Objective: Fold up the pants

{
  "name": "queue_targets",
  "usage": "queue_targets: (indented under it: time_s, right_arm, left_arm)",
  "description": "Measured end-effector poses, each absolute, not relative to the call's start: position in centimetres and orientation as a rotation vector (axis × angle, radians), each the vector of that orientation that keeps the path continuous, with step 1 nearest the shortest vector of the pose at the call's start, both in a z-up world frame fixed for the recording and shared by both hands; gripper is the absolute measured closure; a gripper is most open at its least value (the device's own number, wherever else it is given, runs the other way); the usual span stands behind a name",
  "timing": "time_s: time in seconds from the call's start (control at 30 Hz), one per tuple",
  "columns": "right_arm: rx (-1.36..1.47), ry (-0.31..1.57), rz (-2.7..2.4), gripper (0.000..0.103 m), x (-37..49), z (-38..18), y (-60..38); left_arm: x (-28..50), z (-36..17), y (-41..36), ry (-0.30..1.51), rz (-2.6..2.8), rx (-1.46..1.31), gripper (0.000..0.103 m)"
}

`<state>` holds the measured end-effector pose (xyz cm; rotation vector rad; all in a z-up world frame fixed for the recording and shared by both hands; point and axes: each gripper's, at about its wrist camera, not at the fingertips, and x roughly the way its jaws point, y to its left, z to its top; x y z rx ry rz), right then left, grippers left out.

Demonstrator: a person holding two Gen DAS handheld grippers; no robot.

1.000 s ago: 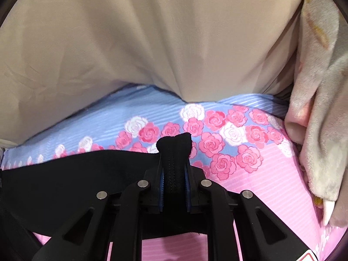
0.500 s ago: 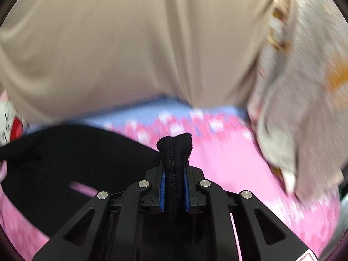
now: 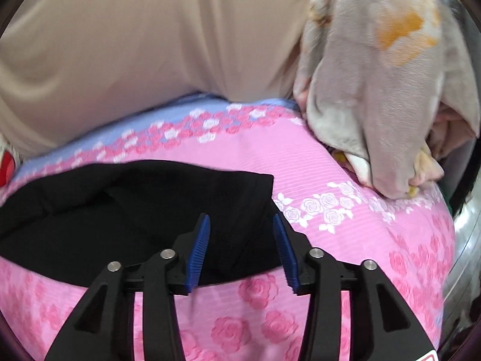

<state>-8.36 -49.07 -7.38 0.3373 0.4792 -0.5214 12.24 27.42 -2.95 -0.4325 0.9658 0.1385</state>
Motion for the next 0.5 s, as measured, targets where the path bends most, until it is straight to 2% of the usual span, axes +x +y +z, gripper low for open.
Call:
queue_targets:
  time_s: [0.07,0.1,0.17,0.2,0.23,0.27,0.4,0.5]
  right_arm:
    - [0.361,0.458,-0.512,0.055,-8.9,-7.1,-48.2]
    - [0.362,0.456,-0.504,0.055,-9.0,-6.9,-47.7]
    - [0.355,0.448,-0.497,0.055,-9.2,-6.6,-46.2]
    - [0.356,0.444,-0.485,0.054,-9.3,-6.5,-45.6]
    - [0.364,0.439,-0.467,0.053,-9.3,-6.3,-44.9]
    - [0.365,0.435,-0.466,0.051,-9.3,-6.1,-44.4]
    - [0.369,0.428,-0.443,0.05,-8.8,-5.8,-42.9]
    - [0.367,0.446,-0.433,0.045,-8.2,-6.6,-42.1]
  left_arm:
    - [13.1,-4.7,26.9,1.017,0.084,-0.512,0.009]
    - [13.8,-5.7,26.6,1.041,0.049,-0.555,0.014]
    - [15.1,-6.9,26.1,1.07,0.038,-0.564,0.042]
    - [15.4,-7.2,26.1,1.073,0.073,-0.542,0.071]
    - [15.7,-7.1,26.5,1.068,0.118,-0.525,0.093]
    - [15.8,-6.8,27.1,1.066,0.116,-0.543,0.097]
    - [13.6,-1.1,29.4,0.945,0.097,-0.503,0.097]
    - [12.7,-1.9,29.8,1.006,0.211,-0.341,0.096]
